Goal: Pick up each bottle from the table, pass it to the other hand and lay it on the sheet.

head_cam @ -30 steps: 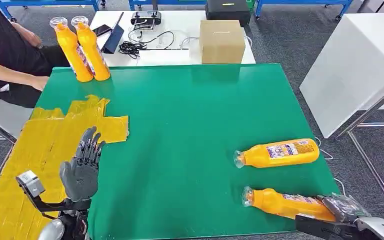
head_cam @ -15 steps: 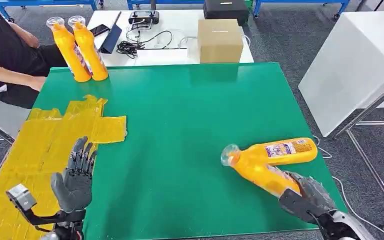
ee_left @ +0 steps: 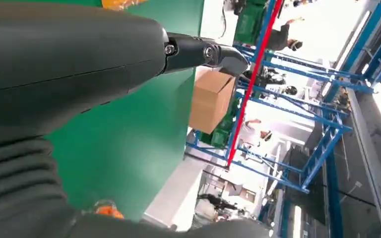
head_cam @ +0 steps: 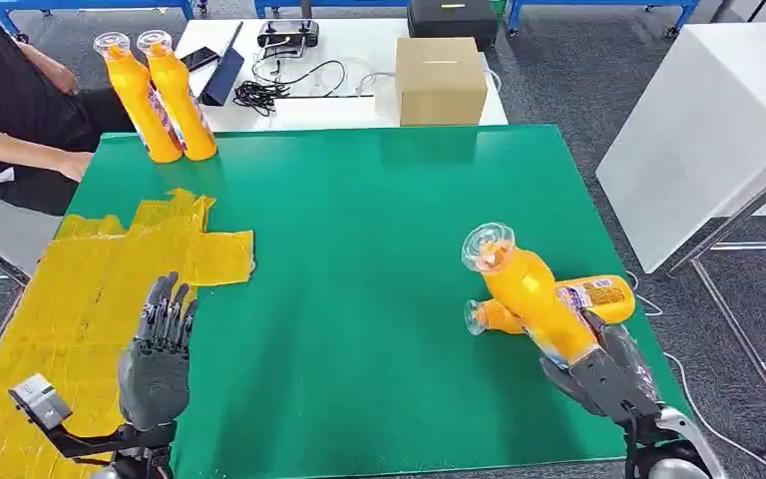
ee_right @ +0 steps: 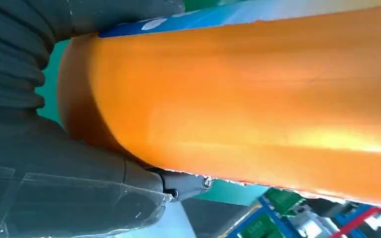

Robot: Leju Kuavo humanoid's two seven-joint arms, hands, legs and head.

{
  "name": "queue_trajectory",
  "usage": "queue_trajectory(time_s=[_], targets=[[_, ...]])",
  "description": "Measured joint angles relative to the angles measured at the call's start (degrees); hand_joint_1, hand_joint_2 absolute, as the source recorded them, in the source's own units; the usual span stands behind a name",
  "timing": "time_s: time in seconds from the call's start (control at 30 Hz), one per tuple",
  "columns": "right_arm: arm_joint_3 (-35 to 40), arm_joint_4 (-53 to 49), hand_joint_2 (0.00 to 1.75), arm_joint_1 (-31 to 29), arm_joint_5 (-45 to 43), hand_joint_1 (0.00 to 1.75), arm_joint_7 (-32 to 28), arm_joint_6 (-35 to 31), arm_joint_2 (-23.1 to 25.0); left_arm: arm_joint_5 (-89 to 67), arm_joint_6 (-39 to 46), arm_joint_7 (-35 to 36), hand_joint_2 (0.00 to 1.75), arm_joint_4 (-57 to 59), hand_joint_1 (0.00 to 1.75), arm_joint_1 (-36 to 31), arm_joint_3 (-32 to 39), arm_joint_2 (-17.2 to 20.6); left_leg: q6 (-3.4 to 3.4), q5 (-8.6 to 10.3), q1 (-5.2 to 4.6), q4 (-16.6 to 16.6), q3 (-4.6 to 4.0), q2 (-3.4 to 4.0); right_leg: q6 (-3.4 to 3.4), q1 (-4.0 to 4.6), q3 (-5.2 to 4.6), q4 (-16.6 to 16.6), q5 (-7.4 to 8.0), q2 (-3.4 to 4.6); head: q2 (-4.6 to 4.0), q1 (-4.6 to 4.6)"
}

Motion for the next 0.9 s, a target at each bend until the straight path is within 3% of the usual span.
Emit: queue_trajectory(time_s=[0.3,0.5,0.9], targets=[[6.15,3.59,1.75,-9.99,0.13,1.75,-0.24,-2.25,6.84,3.95,0.88,1.62,1.75,0.35,0.0,-3.51,-4.85,-1.09,-0.03,0.04,0.03,0.0,0.03,0.02,0.0,0.04,0.0,0.03,0.01,0.01,0.0,0.0],[10.45,5.77,1.75,-13.43,0.31,1.75,-0.09,-2.95,9.05,6.01,0.98,2.12,1.75,0.63,0.0,-4.12,-6.51,-1.29,-0.04,0.03,0.03,0.0,-0.09,-0.04,0.01,0.03,-0.04,0.04,0.0,-0.08,0.0,0.02],[27.77,13.81,1.75,-23.31,3.98,1.75,2.67,-3.3,16.02,6.6,0.24,2.82,1.75,3.39,0.0,-6.6,-8.85,-1.6,-0.09,0.08,0.07,-0.01,-0.14,-0.07,0.0,0.05,-0.12,0.08,0.0,-0.09,0.0,0.04]])
